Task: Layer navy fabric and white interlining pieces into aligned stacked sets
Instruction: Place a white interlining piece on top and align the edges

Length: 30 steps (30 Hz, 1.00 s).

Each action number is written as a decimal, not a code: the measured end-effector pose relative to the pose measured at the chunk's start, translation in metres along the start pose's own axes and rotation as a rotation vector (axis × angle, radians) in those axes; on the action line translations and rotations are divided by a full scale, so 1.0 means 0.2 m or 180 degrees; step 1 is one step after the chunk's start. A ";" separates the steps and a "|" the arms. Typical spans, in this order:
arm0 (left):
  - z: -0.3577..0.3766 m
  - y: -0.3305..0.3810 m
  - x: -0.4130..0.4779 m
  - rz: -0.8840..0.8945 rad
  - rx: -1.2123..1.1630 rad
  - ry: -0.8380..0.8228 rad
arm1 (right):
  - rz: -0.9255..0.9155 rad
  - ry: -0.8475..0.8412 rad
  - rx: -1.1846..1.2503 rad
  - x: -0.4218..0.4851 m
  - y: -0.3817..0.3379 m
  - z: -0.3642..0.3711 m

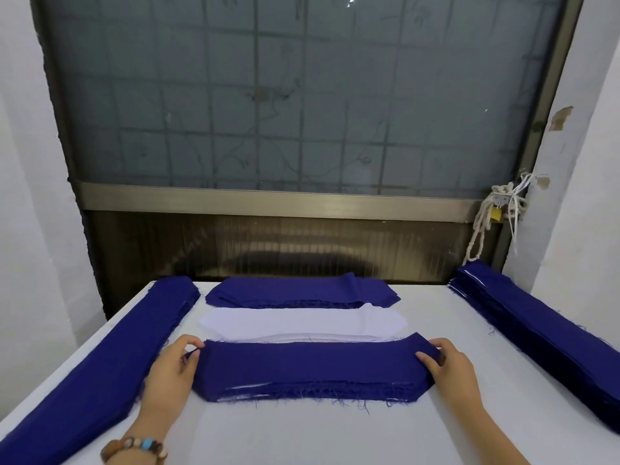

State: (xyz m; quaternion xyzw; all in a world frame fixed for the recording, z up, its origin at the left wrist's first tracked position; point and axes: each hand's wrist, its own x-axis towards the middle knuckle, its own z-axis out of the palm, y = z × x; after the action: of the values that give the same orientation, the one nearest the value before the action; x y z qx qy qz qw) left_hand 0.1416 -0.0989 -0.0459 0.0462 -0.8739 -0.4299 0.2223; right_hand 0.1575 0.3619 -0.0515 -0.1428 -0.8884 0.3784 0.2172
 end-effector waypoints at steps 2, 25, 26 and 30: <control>0.01 0.00 0.00 -0.0044 0.0022 0.0001 | -0.0014 -0.0038 0.0019 -0.01 -0.01 0.00; 0.04 0.02 -0.02 0.1135 0.0511 -0.0126 | -0.1149 -0.0014 -0.1441 -0.07 -0.10 0.00; 0.04 0.02 -0.01 0.1095 0.0489 -0.0123 | -0.1134 -0.0028 -0.1460 -0.07 -0.10 0.00; 0.04 0.08 0.02 0.0951 0.0642 -0.0278 | -0.1147 -0.0079 -0.1604 -0.06 -0.11 0.01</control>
State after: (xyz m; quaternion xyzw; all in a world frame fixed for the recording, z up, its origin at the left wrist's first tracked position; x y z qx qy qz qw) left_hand 0.1364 -0.0850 -0.0369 -0.0808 -0.9185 -0.3038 0.2397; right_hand 0.1648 0.3419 -0.0398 -0.0277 -0.9678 0.1032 0.2277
